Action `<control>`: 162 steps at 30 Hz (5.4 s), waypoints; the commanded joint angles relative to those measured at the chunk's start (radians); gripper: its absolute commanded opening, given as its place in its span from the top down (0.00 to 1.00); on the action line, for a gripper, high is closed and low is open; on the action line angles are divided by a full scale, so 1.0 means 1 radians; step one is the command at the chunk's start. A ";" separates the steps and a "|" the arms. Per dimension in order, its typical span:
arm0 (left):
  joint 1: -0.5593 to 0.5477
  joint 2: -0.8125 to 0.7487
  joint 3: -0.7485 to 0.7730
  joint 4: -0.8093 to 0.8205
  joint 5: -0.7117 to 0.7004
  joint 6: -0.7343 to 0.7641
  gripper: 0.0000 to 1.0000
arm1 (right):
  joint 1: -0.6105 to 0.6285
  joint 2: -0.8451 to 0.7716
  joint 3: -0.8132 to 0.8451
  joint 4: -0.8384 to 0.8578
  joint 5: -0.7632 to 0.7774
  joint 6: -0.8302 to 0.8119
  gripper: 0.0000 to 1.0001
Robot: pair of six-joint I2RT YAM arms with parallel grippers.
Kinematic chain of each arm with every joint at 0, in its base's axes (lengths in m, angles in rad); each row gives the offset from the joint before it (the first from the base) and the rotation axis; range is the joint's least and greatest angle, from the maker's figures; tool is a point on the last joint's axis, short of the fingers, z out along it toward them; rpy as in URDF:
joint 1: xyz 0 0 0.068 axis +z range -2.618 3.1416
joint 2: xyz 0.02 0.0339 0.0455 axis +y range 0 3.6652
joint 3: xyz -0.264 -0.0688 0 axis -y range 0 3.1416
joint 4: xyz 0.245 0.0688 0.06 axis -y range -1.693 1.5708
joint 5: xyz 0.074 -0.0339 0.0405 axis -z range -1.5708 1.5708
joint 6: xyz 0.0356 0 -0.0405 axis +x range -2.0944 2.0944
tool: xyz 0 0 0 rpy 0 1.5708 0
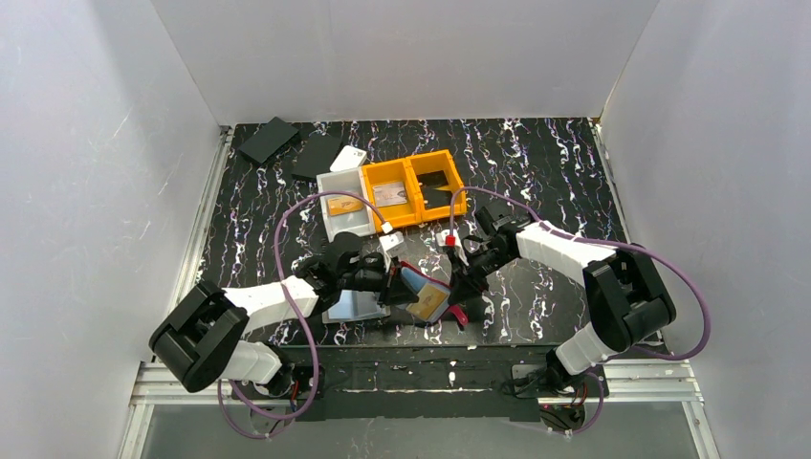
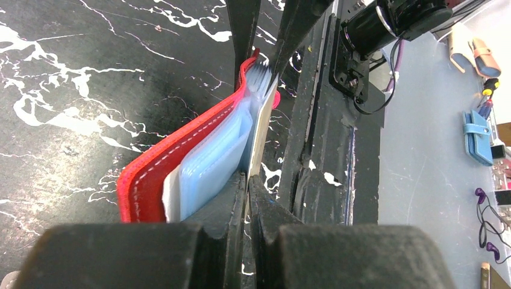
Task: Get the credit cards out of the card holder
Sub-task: Remove the credit card from the card holder, then place the credit card in the storage box.
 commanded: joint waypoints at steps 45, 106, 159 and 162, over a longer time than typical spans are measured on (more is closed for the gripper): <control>0.115 0.070 0.051 -0.010 0.143 -0.170 1.00 | -0.011 0.113 0.072 -0.017 0.161 0.096 0.99; -0.055 0.040 0.319 -0.458 0.050 -0.109 1.00 | -0.135 0.115 0.183 -0.613 -0.222 -0.469 0.03; -0.048 0.058 0.111 0.173 0.037 -0.512 0.76 | -0.150 0.076 0.166 -0.369 -0.334 -0.058 0.99; -0.049 0.064 0.115 0.179 0.050 -0.512 0.94 | -0.155 0.068 0.155 -0.342 -0.336 -0.034 0.99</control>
